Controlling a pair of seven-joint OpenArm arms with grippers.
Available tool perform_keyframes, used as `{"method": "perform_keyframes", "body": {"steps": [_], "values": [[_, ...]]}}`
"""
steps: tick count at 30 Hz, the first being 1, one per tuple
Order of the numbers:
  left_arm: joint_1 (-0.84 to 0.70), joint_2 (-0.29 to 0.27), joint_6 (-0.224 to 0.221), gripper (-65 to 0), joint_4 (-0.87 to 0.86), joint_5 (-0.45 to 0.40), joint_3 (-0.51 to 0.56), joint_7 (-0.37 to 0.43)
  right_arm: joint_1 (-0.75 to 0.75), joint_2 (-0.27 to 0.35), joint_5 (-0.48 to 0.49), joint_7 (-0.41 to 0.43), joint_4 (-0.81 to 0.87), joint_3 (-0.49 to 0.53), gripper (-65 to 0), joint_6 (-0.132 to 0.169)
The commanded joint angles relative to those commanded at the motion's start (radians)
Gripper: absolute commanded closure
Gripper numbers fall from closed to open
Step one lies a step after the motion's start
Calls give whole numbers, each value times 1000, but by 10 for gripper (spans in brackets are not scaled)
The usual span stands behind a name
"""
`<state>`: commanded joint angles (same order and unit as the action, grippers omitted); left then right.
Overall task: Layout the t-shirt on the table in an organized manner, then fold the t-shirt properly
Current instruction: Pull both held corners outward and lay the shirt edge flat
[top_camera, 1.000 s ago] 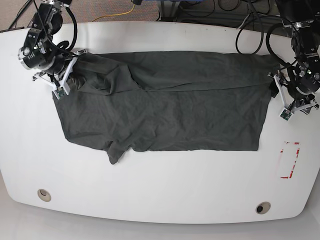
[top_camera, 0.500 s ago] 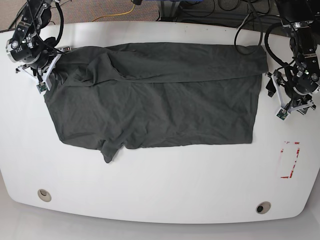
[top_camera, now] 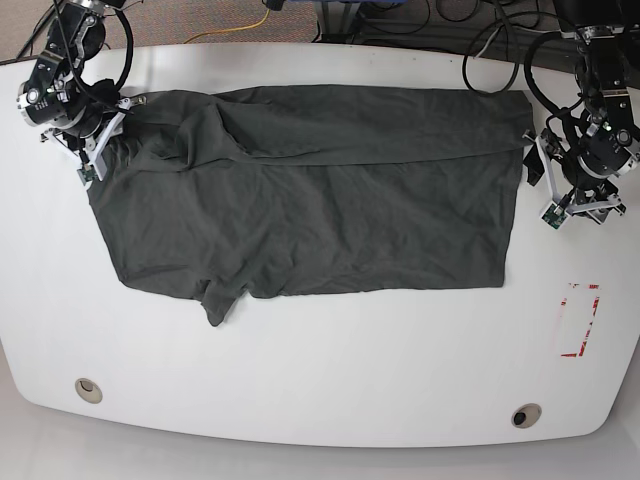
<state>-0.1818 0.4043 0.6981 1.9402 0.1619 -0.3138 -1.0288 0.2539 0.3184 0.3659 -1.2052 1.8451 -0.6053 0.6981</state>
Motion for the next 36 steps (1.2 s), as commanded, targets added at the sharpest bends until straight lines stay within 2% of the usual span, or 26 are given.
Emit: {"method": "perform_keyframes", "body": {"steps": [3,5,10,14,17,20,21,24,26,28,33,36], "values": [[-17,-18,0,-433,21,26,0,0,0,0,3,2,28,0,-537,0],[-26,-29,0,-433,32,44,0,0,0,0,11,2,66,0,-601,0],[-63,-77,0,-432,46,69,2,0,0,-14,12,-2,176,3,-590,0],[-78,-124,0,-399,40,49,3,0,-18,-29,66,-2,180,2,-561,0],[-81,-147,0,-387,37,15,6,0,-18,-37,100,-2,167,2,-506,0],[-81,-190,0,-387,32,-32,8,0,-23,-66,112,-2,137,3,-401,0],[-81,-201,0,-387,23,-60,15,0,-26,-81,104,0,124,3,-339,0],[-81,-207,0,-387,3,-106,37,3,-28,-101,81,5,91,3,-208,0],[-81,-207,0,-386,-21,-140,64,31,-37,-109,74,8,49,3,-98,0],[-83,-207,0,-386,-48,-164,80,60,-41,-110,74,20,8,3,-36,0],[-83,-206,0,-386,-153,-218,89,104,-43,-103,72,83,-95,11,-43,0],[-80,-204,0,-385,-209,-236,87,118,-40,-71,71,124,-163,25,-44,0]]}}
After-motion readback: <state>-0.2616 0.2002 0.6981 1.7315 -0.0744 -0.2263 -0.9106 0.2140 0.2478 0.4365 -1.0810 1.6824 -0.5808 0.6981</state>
